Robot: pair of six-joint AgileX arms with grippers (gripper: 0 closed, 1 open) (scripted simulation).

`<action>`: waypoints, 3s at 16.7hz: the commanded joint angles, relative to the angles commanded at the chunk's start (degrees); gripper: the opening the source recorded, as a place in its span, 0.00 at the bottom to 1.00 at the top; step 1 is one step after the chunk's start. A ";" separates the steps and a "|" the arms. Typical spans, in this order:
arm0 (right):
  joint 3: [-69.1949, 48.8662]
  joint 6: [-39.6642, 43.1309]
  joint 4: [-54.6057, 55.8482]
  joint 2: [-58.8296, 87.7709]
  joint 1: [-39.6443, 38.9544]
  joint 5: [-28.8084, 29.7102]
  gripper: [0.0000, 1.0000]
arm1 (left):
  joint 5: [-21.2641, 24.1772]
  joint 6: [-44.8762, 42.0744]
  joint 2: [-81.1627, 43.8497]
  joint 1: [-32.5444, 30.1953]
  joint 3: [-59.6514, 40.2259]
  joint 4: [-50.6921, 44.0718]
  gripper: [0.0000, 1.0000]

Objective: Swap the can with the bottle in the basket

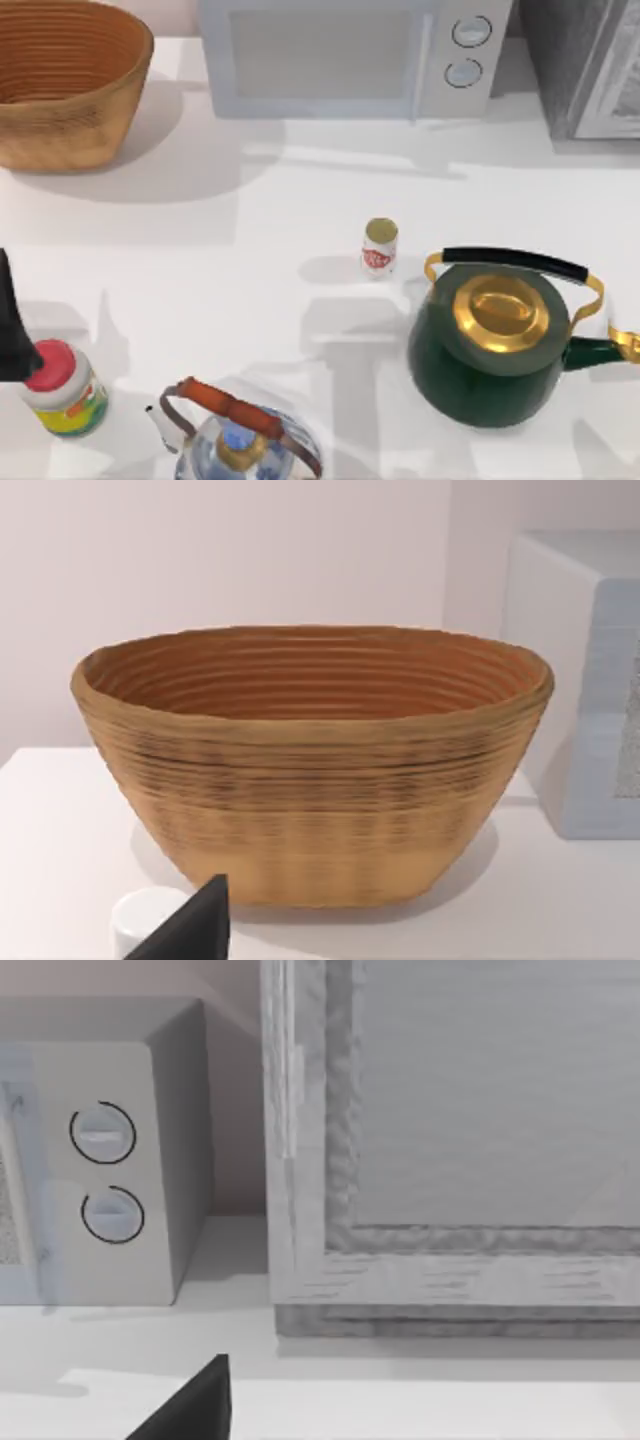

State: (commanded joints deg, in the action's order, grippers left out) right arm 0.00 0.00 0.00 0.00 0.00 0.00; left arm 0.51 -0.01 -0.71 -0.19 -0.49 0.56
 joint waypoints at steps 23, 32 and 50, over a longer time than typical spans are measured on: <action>0.00 0.00 0.00 0.00 0.00 0.00 1.00 | 21.09 -12.95 -55.74 23.47 -11.93 14.95 1.00; 0.00 0.00 0.00 0.00 0.00 0.00 1.00 | 23.26 -14.32 -61.71 26.13 -12.69 16.60 1.00; 0.00 0.00 0.00 0.00 0.00 0.00 1.00 | 18.07 -11.08 -86.02 19.84 -17.96 37.05 1.00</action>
State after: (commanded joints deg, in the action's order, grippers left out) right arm 0.00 0.00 0.00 0.00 0.00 0.00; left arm 18.58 -11.09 -86.74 19.65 -18.45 37.61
